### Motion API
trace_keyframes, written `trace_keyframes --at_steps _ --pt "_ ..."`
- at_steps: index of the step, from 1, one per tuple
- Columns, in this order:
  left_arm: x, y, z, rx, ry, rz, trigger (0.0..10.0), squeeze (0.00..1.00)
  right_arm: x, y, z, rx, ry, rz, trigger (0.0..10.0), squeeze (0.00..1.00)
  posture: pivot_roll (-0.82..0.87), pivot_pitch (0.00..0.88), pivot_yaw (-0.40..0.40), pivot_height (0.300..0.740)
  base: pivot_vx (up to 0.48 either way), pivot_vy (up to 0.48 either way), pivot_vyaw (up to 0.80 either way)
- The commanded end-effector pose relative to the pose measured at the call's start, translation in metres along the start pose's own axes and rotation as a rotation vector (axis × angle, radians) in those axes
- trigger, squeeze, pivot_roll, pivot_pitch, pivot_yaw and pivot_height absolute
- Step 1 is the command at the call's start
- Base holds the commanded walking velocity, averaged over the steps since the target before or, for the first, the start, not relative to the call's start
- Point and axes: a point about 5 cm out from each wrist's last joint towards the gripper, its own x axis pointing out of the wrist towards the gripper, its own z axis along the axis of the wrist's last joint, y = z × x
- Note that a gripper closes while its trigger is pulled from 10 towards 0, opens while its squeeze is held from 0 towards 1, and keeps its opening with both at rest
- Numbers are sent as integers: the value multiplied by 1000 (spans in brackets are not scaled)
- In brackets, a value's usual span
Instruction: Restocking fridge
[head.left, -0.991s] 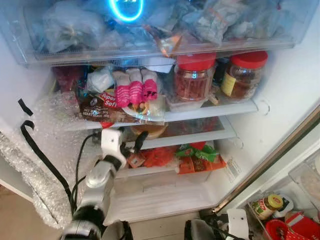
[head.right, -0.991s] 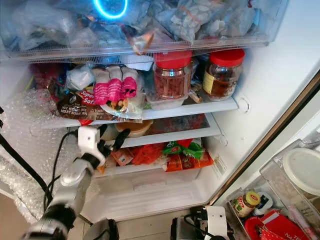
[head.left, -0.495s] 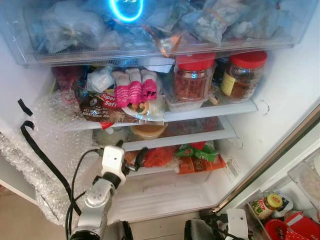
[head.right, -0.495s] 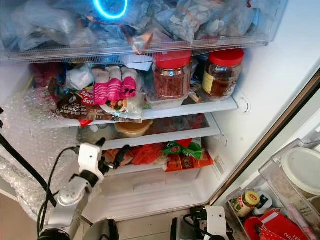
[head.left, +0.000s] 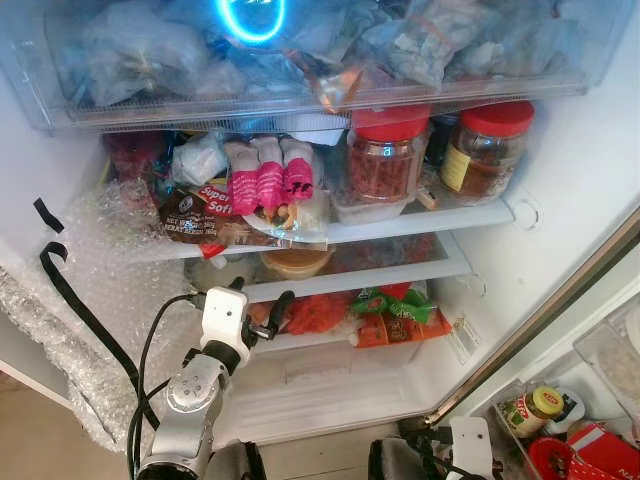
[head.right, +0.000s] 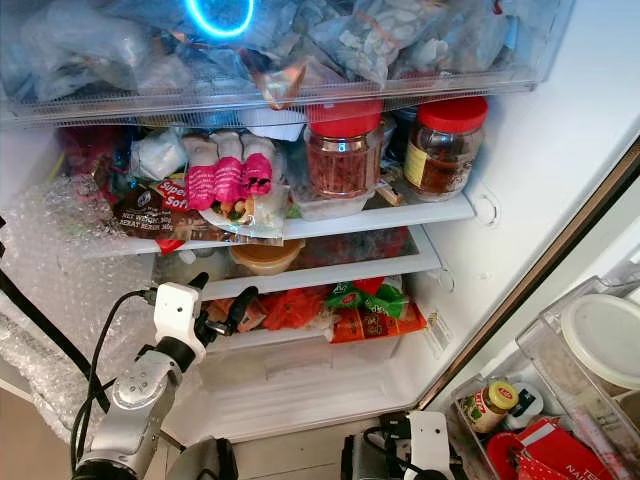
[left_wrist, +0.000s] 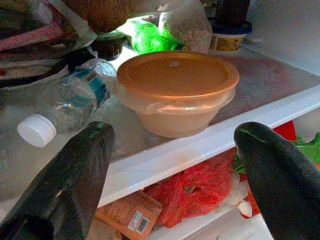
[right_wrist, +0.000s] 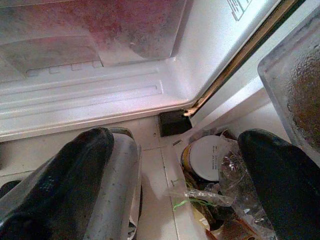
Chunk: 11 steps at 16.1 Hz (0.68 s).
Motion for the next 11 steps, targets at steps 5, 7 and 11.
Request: trace_keyframes --at_steps 5,7,11 --pt "-4 -1 0 0 18 -4 10000 0 -2 0 -5 -1 15 8 10000 0 -182 77 2 640 -209 0 0" --pt "-5 0 0 1 21 -4 10000 0 -2 0 -5 -1 15 8 10000 0 -182 77 2 640 -272 0 0" --pt "-5 -2 0 -6 27 -14 10000 0 -2 0 -5 -2 16 10 10000 0 -181 73 2 640 -293 0 0"
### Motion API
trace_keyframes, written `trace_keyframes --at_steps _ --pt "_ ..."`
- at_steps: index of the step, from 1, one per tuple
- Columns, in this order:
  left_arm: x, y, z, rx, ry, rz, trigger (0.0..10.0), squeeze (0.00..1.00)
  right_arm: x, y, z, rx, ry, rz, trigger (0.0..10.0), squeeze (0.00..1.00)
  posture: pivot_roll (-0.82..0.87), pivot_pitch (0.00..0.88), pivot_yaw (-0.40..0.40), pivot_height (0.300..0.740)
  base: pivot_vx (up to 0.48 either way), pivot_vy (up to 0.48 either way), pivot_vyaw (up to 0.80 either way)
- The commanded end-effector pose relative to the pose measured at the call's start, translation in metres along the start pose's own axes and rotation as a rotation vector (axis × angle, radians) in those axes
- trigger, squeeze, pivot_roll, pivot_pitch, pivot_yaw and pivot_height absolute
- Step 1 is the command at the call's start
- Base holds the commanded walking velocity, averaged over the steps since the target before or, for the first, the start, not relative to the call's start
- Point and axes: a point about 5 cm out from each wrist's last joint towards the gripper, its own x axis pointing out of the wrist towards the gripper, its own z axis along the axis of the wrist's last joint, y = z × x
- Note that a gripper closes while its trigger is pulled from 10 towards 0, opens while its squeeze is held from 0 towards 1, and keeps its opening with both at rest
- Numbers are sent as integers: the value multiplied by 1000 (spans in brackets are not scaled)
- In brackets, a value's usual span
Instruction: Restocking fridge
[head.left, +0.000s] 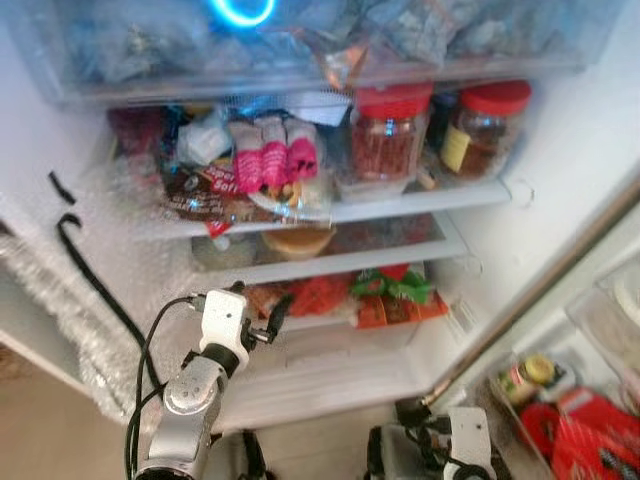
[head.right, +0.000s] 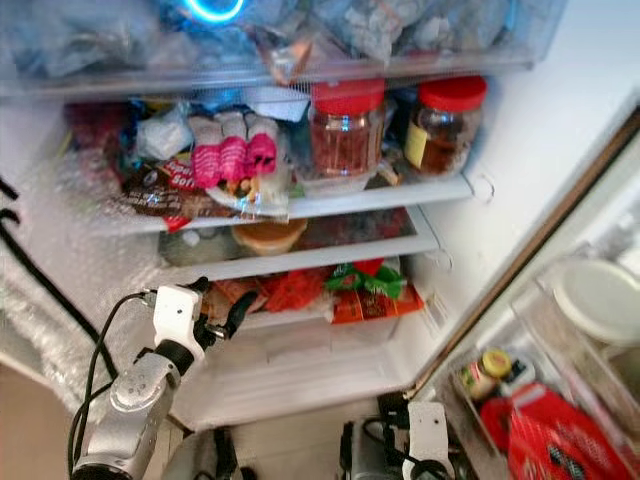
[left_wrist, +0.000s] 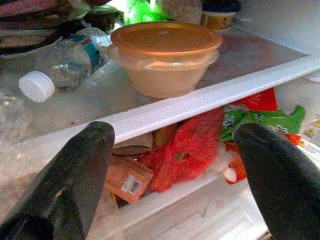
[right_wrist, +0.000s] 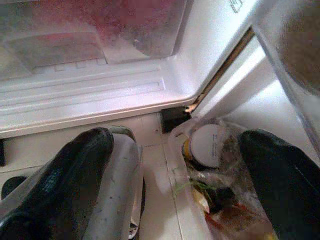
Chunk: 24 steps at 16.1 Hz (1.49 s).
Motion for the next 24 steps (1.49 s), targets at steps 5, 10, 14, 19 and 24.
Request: trace_keyframes --at_steps 5,10,14,19,24 --pt "-2 1 1 -1 -1 0 10000 0 -7 0 -18 0 73 2 10000 0 -177 62 2 640 -302 0 0" --pt "-4 3 0 -1 7 3 10000 0 -8 -2 -21 0 91 3 10000 0 -176 46 4 640 -300 0 0" --pt "-6 4 -2 0 13 6 10000 0 -8 -3 -23 -4 104 4 10000 0 -175 34 4 640 -300 0 0" --pt "-8 5 -5 -10 26 14 10000 0 -8 0 -25 -6 122 12 10000 0 -176 28 4 640 -300 0 0" --pt "-13 8 -11 -18 45 38 10000 0 -12 2 -32 -8 145 16 10000 0 -180 44 -2 640 -301 0 0"
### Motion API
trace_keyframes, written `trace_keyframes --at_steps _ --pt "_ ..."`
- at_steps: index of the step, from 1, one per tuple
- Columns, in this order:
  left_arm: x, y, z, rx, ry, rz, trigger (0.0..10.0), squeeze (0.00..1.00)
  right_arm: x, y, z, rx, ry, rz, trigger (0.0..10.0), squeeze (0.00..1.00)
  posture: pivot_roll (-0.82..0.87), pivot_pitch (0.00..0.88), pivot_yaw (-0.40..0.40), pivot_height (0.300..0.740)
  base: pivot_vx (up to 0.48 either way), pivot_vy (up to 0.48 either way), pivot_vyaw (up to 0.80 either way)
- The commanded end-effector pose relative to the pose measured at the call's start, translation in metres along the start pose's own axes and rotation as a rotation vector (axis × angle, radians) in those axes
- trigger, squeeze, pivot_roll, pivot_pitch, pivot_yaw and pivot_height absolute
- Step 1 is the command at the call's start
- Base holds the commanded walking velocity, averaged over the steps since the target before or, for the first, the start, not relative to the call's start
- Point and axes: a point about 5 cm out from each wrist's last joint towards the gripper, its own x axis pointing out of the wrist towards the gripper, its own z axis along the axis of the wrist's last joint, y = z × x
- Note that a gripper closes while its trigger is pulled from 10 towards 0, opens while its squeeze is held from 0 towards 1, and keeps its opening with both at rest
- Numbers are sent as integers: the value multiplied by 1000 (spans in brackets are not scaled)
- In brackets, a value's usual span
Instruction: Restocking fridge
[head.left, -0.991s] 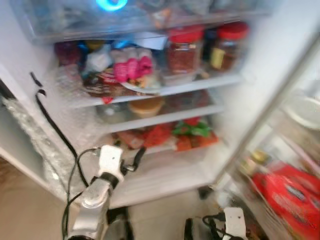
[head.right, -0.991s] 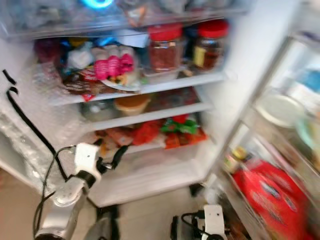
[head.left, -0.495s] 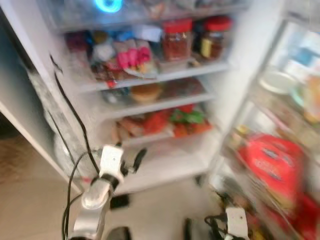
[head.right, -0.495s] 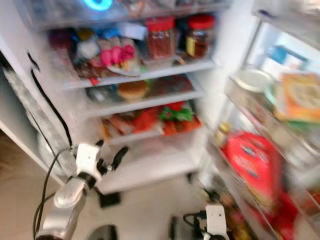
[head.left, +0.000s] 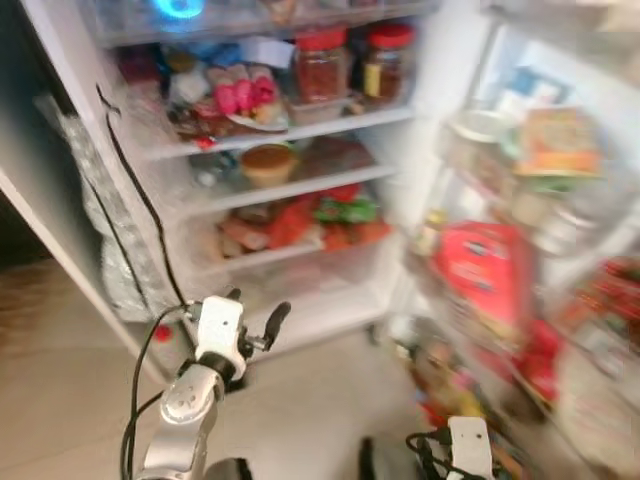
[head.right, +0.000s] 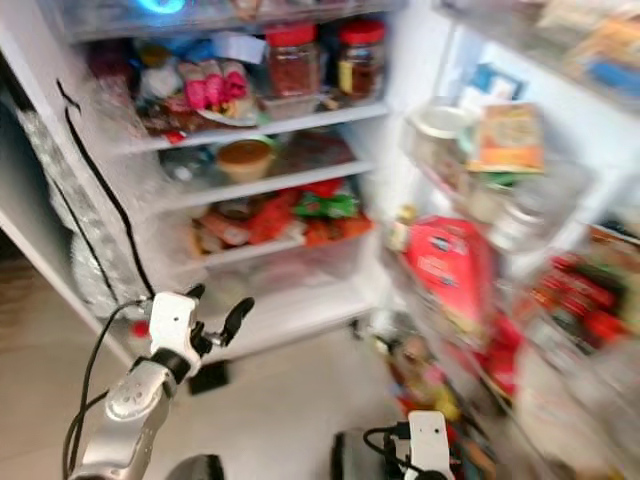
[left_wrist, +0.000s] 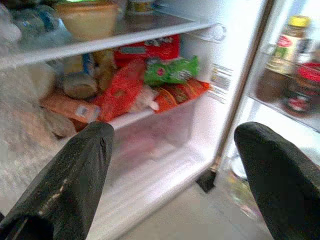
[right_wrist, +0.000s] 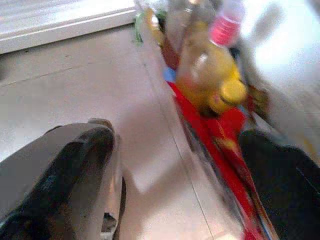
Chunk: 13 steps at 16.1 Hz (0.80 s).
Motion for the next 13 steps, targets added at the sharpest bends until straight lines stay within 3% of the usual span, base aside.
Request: trace_keyframes --at_steps 1,5,7,13 --pt "-2 4 -4 -21 18 21 10000 0 -6 3 -19 -3 79 9 10000 0 -180 44 -2 640 -300 0 0" --pt "-4 5 -9 -28 35 39 10000 0 -6 -3 -20 -1 96 6 10000 0 -186 57 -6 640 -300 0 0" --pt "-6 6 -14 -32 53 50 10000 0 -6 -6 -20 -2 99 3 10000 0 -186 57 -6 640 0 0 0" --pt "-22 15 -53 -29 237 100 10000 0 -9 -11 -26 1 122 -3 10000 0 -196 64 -7 640 0 0 0"
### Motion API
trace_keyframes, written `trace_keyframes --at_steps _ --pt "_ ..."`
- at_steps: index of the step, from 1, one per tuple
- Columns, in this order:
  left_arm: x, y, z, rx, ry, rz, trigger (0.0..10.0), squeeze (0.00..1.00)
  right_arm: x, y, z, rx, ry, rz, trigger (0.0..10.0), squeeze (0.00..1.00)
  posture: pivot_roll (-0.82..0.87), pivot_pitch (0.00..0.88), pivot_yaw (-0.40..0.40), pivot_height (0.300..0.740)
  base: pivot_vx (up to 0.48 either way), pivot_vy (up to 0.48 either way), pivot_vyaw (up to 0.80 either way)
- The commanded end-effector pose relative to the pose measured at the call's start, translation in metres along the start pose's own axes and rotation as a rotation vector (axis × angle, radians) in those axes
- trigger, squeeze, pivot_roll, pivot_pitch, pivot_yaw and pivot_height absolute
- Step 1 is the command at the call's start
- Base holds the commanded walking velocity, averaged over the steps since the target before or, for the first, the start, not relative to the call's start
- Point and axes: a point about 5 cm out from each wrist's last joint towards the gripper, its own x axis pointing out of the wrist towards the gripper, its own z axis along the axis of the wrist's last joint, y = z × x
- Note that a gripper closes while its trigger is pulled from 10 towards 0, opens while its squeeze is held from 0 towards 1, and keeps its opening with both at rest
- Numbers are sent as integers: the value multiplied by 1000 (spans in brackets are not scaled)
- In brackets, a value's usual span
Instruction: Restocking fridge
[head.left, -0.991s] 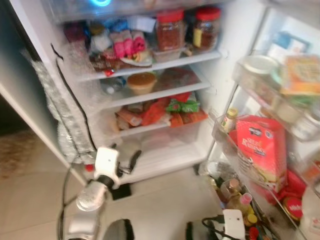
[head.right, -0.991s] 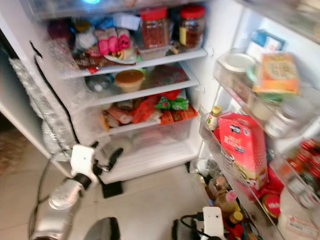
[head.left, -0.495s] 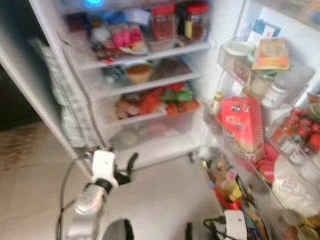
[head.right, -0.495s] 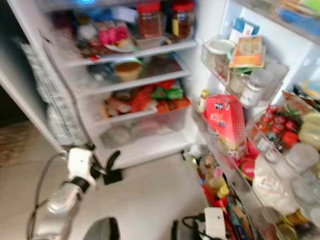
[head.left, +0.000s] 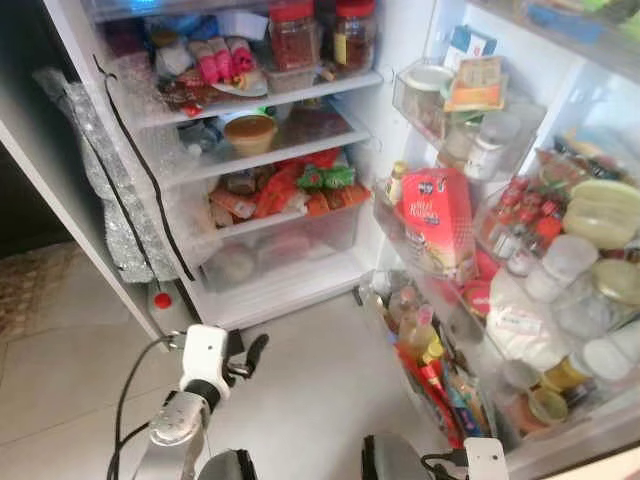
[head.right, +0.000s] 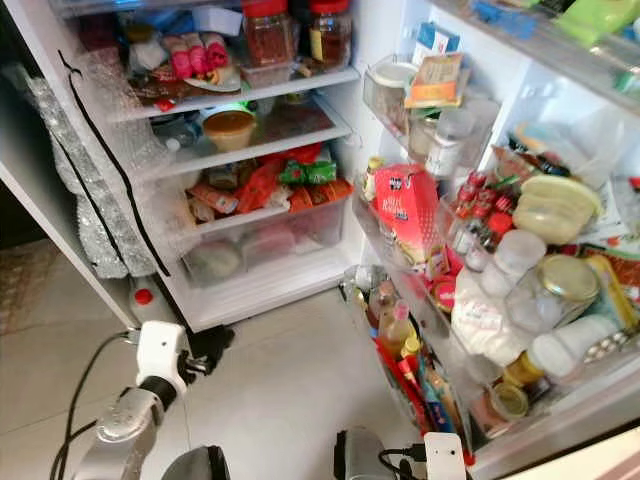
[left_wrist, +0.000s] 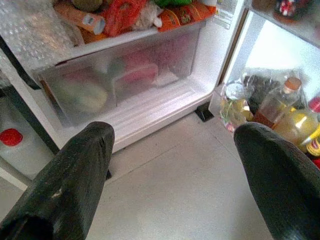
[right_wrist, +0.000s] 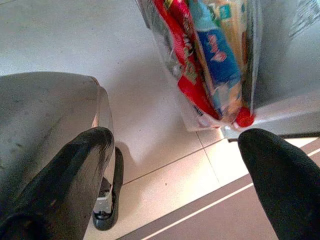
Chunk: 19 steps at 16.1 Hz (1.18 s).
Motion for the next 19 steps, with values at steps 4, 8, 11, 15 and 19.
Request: trace_keyframes --at_steps 4,8,11,15,19 --pt "-9 18 -42 3 228 78 10000 0 -2 8 -8 1 34 27 10000 0 -194 72 -6 640 0 0 0" --pt "-15 20 -68 31 408 95 10000 0 -3 11 -13 5 47 32 10000 0 -183 71 0 640 0 0 0" --pt "-20 28 -75 -103 434 212 10000 0 -4 12 -15 3 59 41 10000 0 -193 71 2 640 0 0 0" --pt "-30 33 -88 -87 531 227 10000 0 -4 14 -15 5 58 48 10000 0 -186 66 6 640 0 0 0" --pt "-44 31 -103 -78 609 238 10000 0 -3 16 -13 10 56 58 10000 0 -180 58 6 640 0 0 0"
